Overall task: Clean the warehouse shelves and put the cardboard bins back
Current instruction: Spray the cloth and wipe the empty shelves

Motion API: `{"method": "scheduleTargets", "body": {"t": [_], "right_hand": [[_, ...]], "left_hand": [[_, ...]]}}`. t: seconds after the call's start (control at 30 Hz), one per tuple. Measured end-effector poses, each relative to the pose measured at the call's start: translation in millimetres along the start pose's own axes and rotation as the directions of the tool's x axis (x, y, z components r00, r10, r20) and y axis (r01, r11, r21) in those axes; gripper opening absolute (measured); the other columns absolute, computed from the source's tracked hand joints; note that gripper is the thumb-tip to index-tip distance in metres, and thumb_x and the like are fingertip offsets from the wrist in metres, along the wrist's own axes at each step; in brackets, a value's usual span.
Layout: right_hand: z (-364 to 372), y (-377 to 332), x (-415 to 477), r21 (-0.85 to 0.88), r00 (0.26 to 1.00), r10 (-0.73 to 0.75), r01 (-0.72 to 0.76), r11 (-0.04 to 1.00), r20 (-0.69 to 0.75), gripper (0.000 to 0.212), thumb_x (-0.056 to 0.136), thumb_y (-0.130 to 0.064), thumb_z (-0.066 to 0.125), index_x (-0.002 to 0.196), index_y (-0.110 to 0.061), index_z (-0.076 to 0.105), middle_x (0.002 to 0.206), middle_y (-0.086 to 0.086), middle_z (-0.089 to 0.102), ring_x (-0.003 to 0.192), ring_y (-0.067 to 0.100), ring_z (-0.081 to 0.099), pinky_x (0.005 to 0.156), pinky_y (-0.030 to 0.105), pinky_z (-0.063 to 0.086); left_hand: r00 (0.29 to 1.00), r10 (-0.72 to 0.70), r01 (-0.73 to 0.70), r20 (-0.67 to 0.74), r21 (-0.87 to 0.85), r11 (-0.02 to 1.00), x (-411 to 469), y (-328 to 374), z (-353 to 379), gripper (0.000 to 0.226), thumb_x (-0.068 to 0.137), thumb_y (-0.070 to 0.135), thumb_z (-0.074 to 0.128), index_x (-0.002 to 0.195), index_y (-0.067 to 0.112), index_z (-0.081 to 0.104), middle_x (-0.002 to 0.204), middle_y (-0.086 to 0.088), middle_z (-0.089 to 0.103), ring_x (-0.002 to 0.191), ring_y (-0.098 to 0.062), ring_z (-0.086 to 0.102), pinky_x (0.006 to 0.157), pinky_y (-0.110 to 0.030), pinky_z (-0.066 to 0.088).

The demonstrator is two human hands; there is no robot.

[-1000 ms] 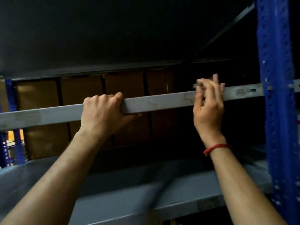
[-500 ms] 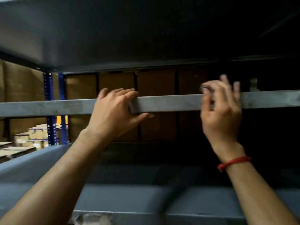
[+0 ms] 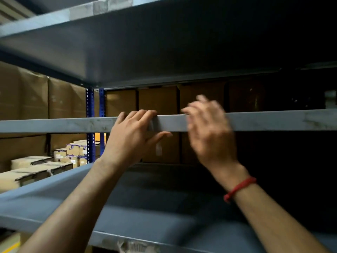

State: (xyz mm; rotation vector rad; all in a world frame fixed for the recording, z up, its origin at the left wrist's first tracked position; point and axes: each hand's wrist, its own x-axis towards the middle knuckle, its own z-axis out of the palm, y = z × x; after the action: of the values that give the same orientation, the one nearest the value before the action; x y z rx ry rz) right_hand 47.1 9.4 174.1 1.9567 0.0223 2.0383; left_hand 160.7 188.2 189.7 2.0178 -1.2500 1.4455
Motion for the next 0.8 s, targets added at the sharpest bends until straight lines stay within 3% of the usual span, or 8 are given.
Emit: {"method": "scheduleTargets", "body": {"t": [0.13,0.3,0.33,0.4,0.47,0.63,0.73,0.8], "right_hand": [[-12.9,7.4,-16.7,-0.076,0.969,0.183,-0.198,0.977,-0.166,0.026,0.105,-0.014,0.046,0.12,-0.006,0.065,0.132,0.014,0.061,0.139,0.029,0.043,0.123,0.049,0.017],[25.7,-43.3,-5.5,0.001,0.919,0.29,-0.3,0.954,-0.267,0.025,0.105,-0.011,0.046,0.119,-0.001,0.065,0.129,0.016,0.061,0.134,0.03,0.048,0.119,0.047,0.028],[38.8,-60.9,-0.6,-0.004,0.921,0.287,-0.299,0.954,-0.265,0.026,0.104,-0.011,0.046,0.12,-0.002,0.065,0.128,0.016,0.062,0.133,0.03,0.049,0.118,0.047,0.03],[70.0,-103.8,10.2,-0.01,0.945,0.251,-0.259,0.966,-0.21,0.026,0.102,-0.009,0.049,0.122,-0.004,0.065,0.128,0.014,0.062,0.13,0.03,0.052,0.117,0.046,0.032],[97.5,-141.2,19.7,0.013,0.978,0.166,-0.166,0.986,-0.122,0.027,0.099,-0.008,0.053,0.123,-0.005,0.065,0.128,0.014,0.063,0.129,0.03,0.053,0.116,0.044,0.033],[86.1,-117.6,19.3,-0.067,1.0,-0.009,0.008,0.998,-0.02,0.028,0.1,-0.011,0.052,0.124,-0.007,0.066,0.13,0.012,0.063,0.13,0.028,0.054,0.118,0.048,0.031],[54.6,-78.0,6.7,-0.153,0.967,0.179,-0.207,0.966,-0.183,0.026,0.104,-0.013,0.045,0.12,-0.007,0.065,0.127,0.011,0.064,0.133,0.027,0.051,0.12,0.05,0.023],[47.0,-70.3,2.7,-0.108,0.91,0.308,-0.348,0.931,-0.276,0.028,0.105,-0.015,0.041,0.118,-0.005,0.065,0.128,0.011,0.063,0.136,0.027,0.048,0.122,0.049,0.02]], "left_hand": [[0.999,0.032,-0.037,-0.043,-0.107,0.994,-10.5,-33.2,-1.6,0.076,0.087,0.077,0.043,0.138,0.021,0.053,0.131,0.0,0.06,0.118,-0.019,0.056,0.097,-0.041,0.05],[0.999,-0.051,0.051,0.011,-0.005,0.999,-13.8,-103.2,-4.6,0.095,0.074,0.09,0.041,0.141,0.023,0.048,0.139,-0.002,0.056,0.127,-0.023,0.052,0.111,-0.048,0.033],[0.999,-0.041,0.041,0.033,0.0,0.999,-14.7,-117.9,-4.2,0.091,0.074,0.089,0.042,0.137,0.024,0.052,0.134,-0.001,0.059,0.123,-0.023,0.055,0.108,-0.049,0.037],[1.0,0.016,-0.017,0.022,0.017,1.0,-16.0,-140.1,-2.1,0.076,0.076,0.083,0.042,0.118,0.023,0.061,0.11,0.001,0.068,0.1,-0.023,0.065,0.088,-0.043,0.051],[0.997,0.071,-0.07,-0.033,0.027,0.997,-15.1,-151.7,1.9,0.067,0.076,0.078,0.042,0.101,0.019,0.062,0.091,0.0,0.068,0.08,-0.024,0.066,0.073,-0.04,0.052],[0.98,0.143,-0.14,-0.141,0.033,0.99,-15.1,-159.4,14.4,0.062,0.081,0.075,0.047,0.095,0.016,0.058,0.084,-0.004,0.065,0.072,-0.027,0.062,0.068,-0.041,0.048],[0.973,0.15,-0.15,-0.175,0.012,0.989,-16.5,-158.6,18.0,0.06,0.08,0.075,0.052,0.093,0.017,0.057,0.083,-0.003,0.064,0.073,-0.025,0.06,0.069,-0.038,0.044],[0.971,0.151,-0.152,-0.185,0.01,0.988,-17.1,-157.4,17.9,0.06,0.08,0.075,0.05,0.093,0.017,0.056,0.083,-0.004,0.064,0.073,-0.025,0.06,0.07,-0.037,0.042]]}}
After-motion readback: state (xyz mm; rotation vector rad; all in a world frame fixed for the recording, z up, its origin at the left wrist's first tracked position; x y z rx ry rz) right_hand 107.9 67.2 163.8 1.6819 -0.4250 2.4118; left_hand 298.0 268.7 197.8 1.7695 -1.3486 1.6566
